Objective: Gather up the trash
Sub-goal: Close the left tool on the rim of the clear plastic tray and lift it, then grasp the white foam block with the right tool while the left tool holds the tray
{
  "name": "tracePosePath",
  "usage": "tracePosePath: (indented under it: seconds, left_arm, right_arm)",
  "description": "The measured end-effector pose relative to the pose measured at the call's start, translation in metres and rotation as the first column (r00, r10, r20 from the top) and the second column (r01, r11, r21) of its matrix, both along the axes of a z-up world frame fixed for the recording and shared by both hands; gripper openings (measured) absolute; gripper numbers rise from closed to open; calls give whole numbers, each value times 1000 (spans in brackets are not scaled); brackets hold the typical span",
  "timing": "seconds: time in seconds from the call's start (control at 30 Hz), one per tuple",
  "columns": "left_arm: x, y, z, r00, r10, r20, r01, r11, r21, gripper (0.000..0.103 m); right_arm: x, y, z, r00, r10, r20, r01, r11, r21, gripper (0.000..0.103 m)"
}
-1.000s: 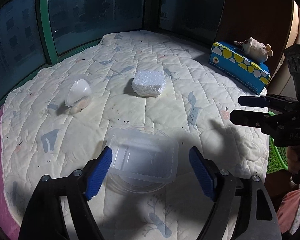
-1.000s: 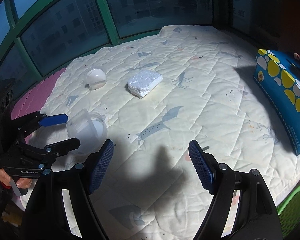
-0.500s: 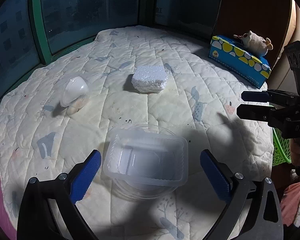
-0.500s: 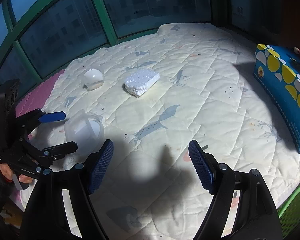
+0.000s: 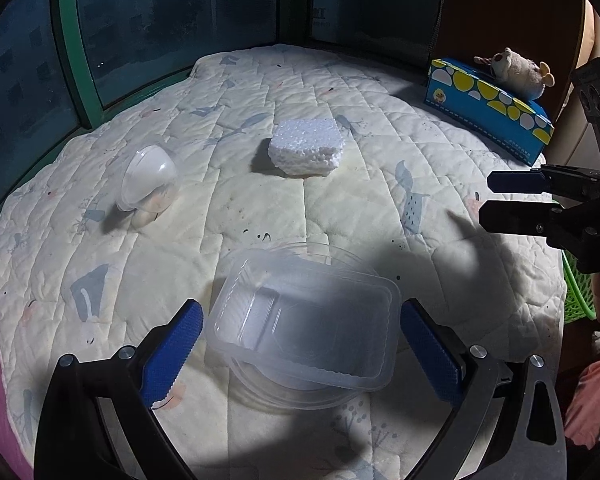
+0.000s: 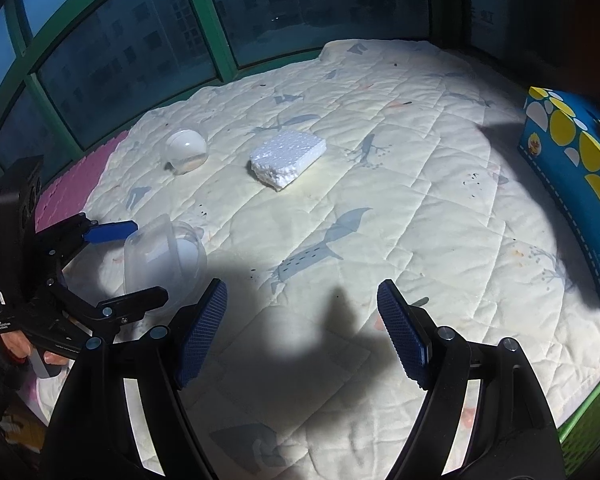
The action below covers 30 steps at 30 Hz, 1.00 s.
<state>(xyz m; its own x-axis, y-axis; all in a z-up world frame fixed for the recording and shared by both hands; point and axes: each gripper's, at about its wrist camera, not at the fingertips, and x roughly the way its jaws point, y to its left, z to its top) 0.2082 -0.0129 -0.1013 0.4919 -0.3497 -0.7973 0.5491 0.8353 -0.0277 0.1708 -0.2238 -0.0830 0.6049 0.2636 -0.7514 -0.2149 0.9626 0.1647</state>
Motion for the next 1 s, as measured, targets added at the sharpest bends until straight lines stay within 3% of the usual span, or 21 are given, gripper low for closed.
tracePosePath:
  seconds: [0.37,0.43,0.6,0.73,1.0]
  left_arm:
    - [6,3,-1,999,-20,-36,19,999,-28,95]
    - [5,5,1,1000,-21,-21,20,999,-46,89]
    - [-2,7,11,999,-14,34,15,999,-33,89]
    - [-5,15,26,998,15,57,-11,998,-69,89]
    - [-16,41,54,992,78,101,-69,993,-96,89]
  right_arm:
    - [3,5,1,1000,8,0,-8,1000,0,77]
    - [4,5,1,1000,11,1,-11,1000,-5,77]
    - [9,6,0,1000,11,-6,-11,1000,-5,77]
    - [18,12,-1,1000,23,-14,-23,1000,2,77]
    - [64,27,0,999,28,-26,-27,999,20,77]
